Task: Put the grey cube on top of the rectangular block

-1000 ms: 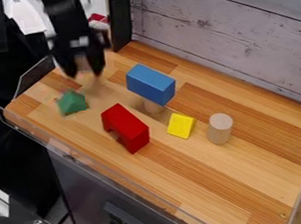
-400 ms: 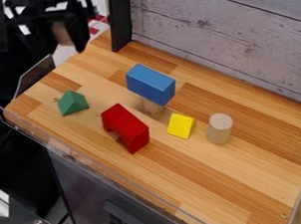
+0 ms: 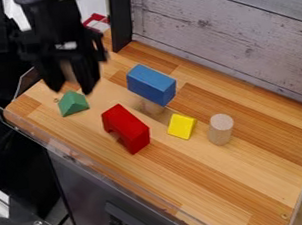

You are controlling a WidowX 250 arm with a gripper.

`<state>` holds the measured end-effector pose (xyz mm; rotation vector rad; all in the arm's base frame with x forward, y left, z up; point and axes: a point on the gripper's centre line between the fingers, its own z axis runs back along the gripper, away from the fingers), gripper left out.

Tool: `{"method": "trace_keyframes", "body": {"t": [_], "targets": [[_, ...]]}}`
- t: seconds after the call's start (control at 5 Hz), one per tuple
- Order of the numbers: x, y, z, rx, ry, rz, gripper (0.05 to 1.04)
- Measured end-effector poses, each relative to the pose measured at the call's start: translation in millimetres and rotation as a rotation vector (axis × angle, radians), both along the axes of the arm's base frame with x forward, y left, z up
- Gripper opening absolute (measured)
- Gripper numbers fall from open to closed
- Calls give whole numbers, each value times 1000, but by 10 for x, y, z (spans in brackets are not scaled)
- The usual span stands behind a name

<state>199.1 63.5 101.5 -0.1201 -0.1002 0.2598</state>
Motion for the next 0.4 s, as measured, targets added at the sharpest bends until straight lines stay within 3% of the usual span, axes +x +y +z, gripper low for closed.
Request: {"method": "trace_keyframes", "body": {"t": [0.4], "targets": [[124,-378,-142,11,-12,-113,596]]}}
